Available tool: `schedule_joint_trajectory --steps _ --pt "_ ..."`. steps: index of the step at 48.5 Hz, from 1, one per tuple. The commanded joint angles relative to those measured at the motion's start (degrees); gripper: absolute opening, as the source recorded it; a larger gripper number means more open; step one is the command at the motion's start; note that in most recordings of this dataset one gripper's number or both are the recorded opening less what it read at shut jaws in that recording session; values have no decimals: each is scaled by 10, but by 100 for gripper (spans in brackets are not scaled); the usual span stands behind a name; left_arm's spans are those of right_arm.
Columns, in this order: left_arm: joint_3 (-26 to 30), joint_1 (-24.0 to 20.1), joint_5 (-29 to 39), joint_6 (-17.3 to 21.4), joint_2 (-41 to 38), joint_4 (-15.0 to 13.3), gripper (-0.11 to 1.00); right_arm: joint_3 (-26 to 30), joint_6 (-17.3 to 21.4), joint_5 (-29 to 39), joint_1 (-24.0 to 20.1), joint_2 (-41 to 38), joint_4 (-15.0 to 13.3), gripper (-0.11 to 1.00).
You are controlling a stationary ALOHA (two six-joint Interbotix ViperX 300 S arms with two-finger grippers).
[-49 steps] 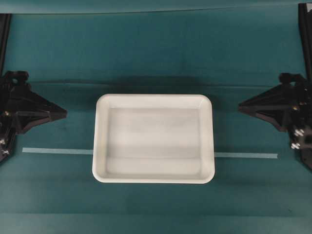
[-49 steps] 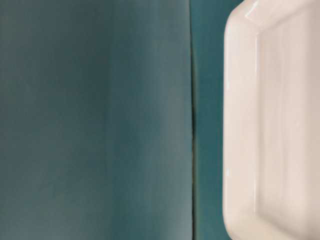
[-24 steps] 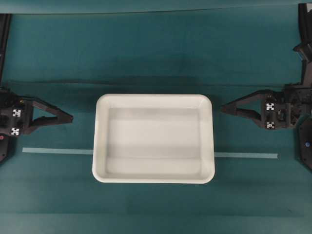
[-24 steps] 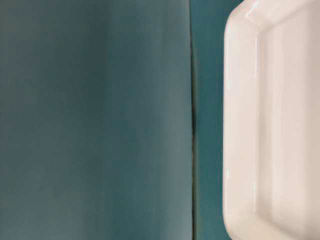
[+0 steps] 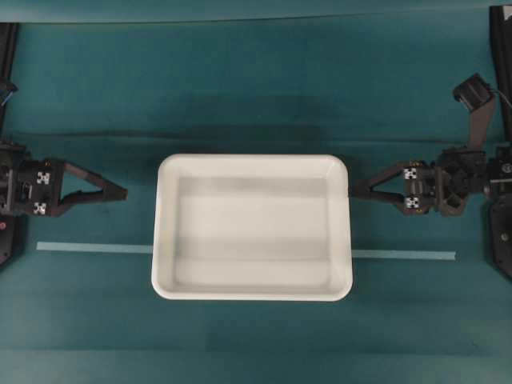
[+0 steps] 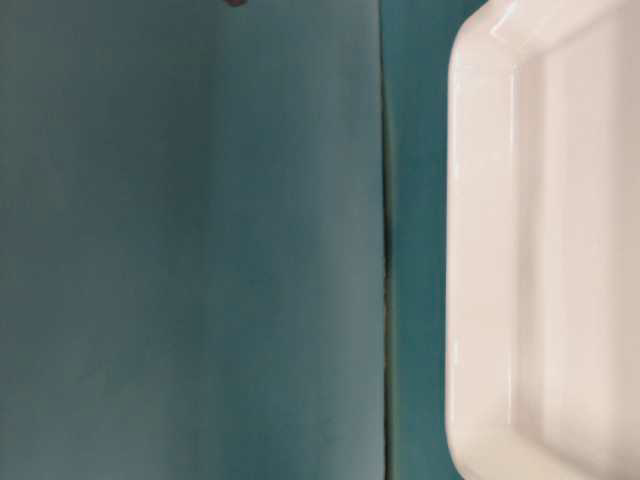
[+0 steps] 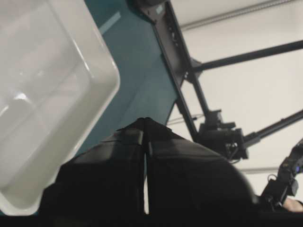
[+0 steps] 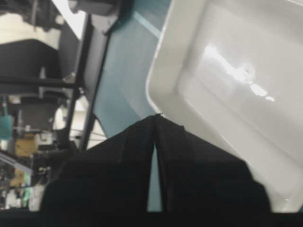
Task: Lift the white case with both hands.
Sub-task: 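Move both grippers inward toward the left and right rims of the white tray, then lower both open grippers over the tray's side walls and close on them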
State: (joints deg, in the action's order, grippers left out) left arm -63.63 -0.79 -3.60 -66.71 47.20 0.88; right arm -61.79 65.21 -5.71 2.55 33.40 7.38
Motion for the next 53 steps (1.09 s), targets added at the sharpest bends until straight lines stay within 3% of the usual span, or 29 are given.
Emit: schedule_joint_trajectory --steps 1,6,13,17,21,28,37,46,53 --pt "6 -4 -3 0 -15 2 2 11 1 -11 -2 -21 -2 18" --pt "4 -5 0 -3 -15 2 18 11 2 -12 -3 -25 -1 44" --pt "4 -5 28 -11 -18 2 59 10 -1 -11 1 -25 -1 82" --pt "2 -3 36 -26 -21 2 82 5 2 -9 3 -25 -1 93" --pt "-10 4 34 -43 -25 2 97 -3 4 -9 3 -25 1 94" --pt "-44 11 21 -51 -41 2 97 -24 17 3 2 -25 1 94" --pt "-78 4 -54 -52 -88 2 97 -66 50 -4 -9 -25 1 93" --pt "-112 4 -149 -53 -169 1 97 -98 54 -54 -10 -40 0 93" --pt "-126 -5 -257 -53 -246 1 97 -124 62 -130 -13 -77 1 93"
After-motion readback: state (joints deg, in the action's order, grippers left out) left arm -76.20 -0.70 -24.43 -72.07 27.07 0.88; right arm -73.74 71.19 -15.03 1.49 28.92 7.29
